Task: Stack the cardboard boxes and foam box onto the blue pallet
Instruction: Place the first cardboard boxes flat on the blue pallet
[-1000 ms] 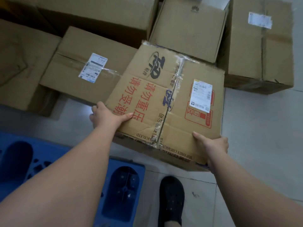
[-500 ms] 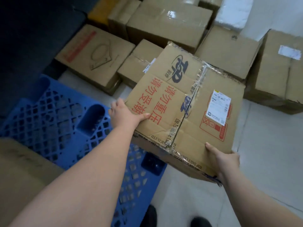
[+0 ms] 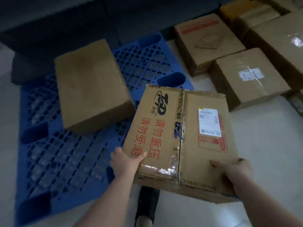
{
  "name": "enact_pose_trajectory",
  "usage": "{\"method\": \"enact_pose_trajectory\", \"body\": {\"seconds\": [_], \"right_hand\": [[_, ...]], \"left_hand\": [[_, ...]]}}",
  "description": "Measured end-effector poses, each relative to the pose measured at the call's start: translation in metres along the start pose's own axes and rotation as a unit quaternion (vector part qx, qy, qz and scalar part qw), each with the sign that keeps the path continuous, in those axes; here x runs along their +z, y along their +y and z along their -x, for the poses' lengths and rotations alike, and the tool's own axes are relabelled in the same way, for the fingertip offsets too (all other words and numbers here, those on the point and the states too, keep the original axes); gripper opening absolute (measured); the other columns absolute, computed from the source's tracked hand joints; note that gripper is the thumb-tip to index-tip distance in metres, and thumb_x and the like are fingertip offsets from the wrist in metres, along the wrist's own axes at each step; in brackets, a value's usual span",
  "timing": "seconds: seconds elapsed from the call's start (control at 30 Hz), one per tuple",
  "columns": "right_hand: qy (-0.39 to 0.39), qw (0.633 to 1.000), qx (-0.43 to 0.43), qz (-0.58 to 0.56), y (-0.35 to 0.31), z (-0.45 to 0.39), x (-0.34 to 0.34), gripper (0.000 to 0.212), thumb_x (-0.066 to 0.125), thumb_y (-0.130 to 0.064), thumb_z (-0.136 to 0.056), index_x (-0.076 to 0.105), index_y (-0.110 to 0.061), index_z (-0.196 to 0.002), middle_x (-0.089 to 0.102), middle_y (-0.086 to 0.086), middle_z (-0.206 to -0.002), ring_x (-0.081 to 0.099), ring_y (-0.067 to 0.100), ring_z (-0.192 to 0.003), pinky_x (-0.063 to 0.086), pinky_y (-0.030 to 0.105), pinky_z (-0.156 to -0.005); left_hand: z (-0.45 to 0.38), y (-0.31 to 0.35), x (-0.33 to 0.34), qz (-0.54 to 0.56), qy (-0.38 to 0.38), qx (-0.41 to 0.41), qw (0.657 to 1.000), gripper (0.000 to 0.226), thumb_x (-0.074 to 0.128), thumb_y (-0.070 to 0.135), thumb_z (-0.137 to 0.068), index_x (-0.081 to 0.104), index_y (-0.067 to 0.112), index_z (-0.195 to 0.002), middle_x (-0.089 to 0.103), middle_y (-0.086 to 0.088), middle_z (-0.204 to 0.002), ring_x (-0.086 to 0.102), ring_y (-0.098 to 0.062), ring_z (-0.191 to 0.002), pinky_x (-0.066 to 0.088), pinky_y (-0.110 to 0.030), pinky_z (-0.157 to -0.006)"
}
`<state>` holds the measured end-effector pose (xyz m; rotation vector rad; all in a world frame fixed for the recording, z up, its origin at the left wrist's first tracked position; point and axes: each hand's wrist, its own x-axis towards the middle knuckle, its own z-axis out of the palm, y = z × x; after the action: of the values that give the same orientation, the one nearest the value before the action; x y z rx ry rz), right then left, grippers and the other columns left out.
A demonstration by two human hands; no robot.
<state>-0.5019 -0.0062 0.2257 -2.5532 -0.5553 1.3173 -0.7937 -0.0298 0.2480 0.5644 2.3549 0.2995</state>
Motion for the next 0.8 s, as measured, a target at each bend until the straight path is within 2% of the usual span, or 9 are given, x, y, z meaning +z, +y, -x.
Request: {"method": "enact_pose_trajectory", "body": {"seconds": [0.1, 0.23, 0.33, 0.4, 0.47, 0.53, 0.63, 0.7, 0.8], "right_hand": [[-0.009, 0.998, -0.017, 0.067, 0.017, 0.03, 0.029, 0.085, 0.09, -0.034, -0.045, 0.045, -0.011, -0.114, 0.058, 0.014, -0.111, 0.058, 0.038, -0.099, 0.053, 0.052, -0.082], [-0.031, 0.991, 0.013, 0.126, 0.045, 0.074, 0.089, 0.101, 0.088, -0.035, -0.049, 0.033, -0.011, -0.131, 0.047, 0.018, -0.127, 0.049, 0.039, -0.115, 0.046, 0.049, -0.094], [-0.147, 0.987, 0.058, 0.03, 0.066, 0.114, 0.147, 0.094, 0.089, -0.024, -0.056, 0.032, -0.01, -0.13, 0.049, 0.017, -0.13, 0.052, 0.037, -0.116, 0.049, 0.046, -0.088], [-0.263, 0.96, 0.099, 0.012, 0.072, 0.143, 0.185, 0.073, 0.085, -0.029, -0.064, 0.043, -0.016, -0.122, 0.054, 0.012, -0.127, 0.055, 0.034, -0.111, 0.051, 0.044, -0.078], [-0.342, 0.932, 0.122, 0.026, 0.072, 0.161, 0.218, 0.075, 0.081, -0.038, -0.068, 0.041, -0.019, -0.128, 0.05, 0.008, -0.129, 0.048, 0.034, -0.118, 0.049, 0.051, -0.078], [-0.326, 0.938, 0.112, 0.026, 0.068, 0.164, 0.243, 0.091, 0.08, -0.041, -0.067, 0.031, -0.012, -0.138, 0.046, 0.01, -0.133, 0.044, 0.035, -0.124, 0.046, 0.054, -0.089], [-0.18, 0.978, 0.095, 0.048, 0.059, 0.154, 0.263, 0.111, 0.08, -0.043, -0.067, 0.016, 0.001, -0.145, 0.046, 0.017, -0.137, 0.05, 0.035, -0.121, 0.045, 0.048, -0.099], [-0.142, 0.982, 0.107, 0.058, 0.051, 0.146, 0.268, 0.103, 0.08, -0.038, -0.069, 0.019, 0.006, -0.14, 0.046, 0.02, -0.133, 0.053, 0.034, -0.117, 0.047, 0.045, -0.097], [-0.173, 0.975, 0.1, 0.099, 0.046, 0.135, 0.277, 0.077, 0.076, -0.038, -0.073, 0.043, 0.006, -0.126, 0.055, 0.018, -0.119, 0.06, 0.031, -0.106, 0.051, 0.043, -0.092]], "left_hand": [[0.0, -0.07, -0.016, 0.061, -0.012, -0.052, 0.997, 0.081, 0.084, 0.044, -0.06, 0.048, 0.006, -0.122, 0.052, -0.014, -0.126, 0.052, -0.034, -0.116, 0.049, -0.051, -0.092], [-0.039, -0.112, -0.043, 0.099, 0.023, -0.035, 0.994, 0.086, 0.079, 0.043, -0.068, 0.039, 0.014, -0.138, 0.042, -0.013, -0.143, 0.042, -0.032, -0.13, 0.04, -0.051, -0.104], [-0.068, -0.128, -0.059, 0.194, 0.039, -0.065, 0.978, 0.105, 0.078, 0.036, -0.071, 0.01, 0.019, -0.15, 0.021, -0.008, -0.155, 0.026, -0.029, -0.141, 0.029, -0.05, -0.113], [-0.075, -0.145, -0.059, 0.247, 0.026, -0.125, 0.961, 0.105, 0.077, 0.03, -0.074, 0.007, 0.013, -0.149, 0.024, -0.013, -0.154, 0.03, -0.032, -0.139, 0.03, -0.047, -0.113], [-0.067, -0.167, -0.05, 0.207, -0.015, -0.19, 0.96, 0.103, 0.076, 0.034, -0.074, 0.009, 0.005, -0.148, 0.025, -0.017, -0.152, 0.032, -0.035, -0.136, 0.032, -0.046, -0.111], [-0.058, -0.188, -0.035, 0.155, -0.037, -0.212, 0.964, 0.109, 0.077, 0.04, -0.071, 0.008, 0.006, -0.148, 0.022, -0.015, -0.153, 0.03, -0.034, -0.137, 0.031, -0.044, -0.112], [-0.057, -0.201, -0.024, 0.057, -0.021, -0.179, 0.982, 0.114, 0.075, 0.046, -0.071, 0.0, 0.012, -0.15, 0.014, -0.012, -0.155, 0.022, -0.031, -0.141, 0.029, -0.045, -0.113], [-0.066, -0.198, -0.024, 0.044, -0.022, -0.181, 0.982, 0.117, 0.074, 0.046, -0.072, -0.008, 0.013, -0.149, 0.007, -0.012, -0.156, 0.017, -0.032, -0.142, 0.025, -0.046, -0.113], [-0.083, -0.192, -0.029, 0.017, -0.014, -0.173, 0.985, 0.118, 0.073, 0.044, -0.074, -0.013, 0.013, -0.148, 0.0, -0.013, -0.157, 0.013, -0.034, -0.143, 0.024, -0.05, -0.113]]}}
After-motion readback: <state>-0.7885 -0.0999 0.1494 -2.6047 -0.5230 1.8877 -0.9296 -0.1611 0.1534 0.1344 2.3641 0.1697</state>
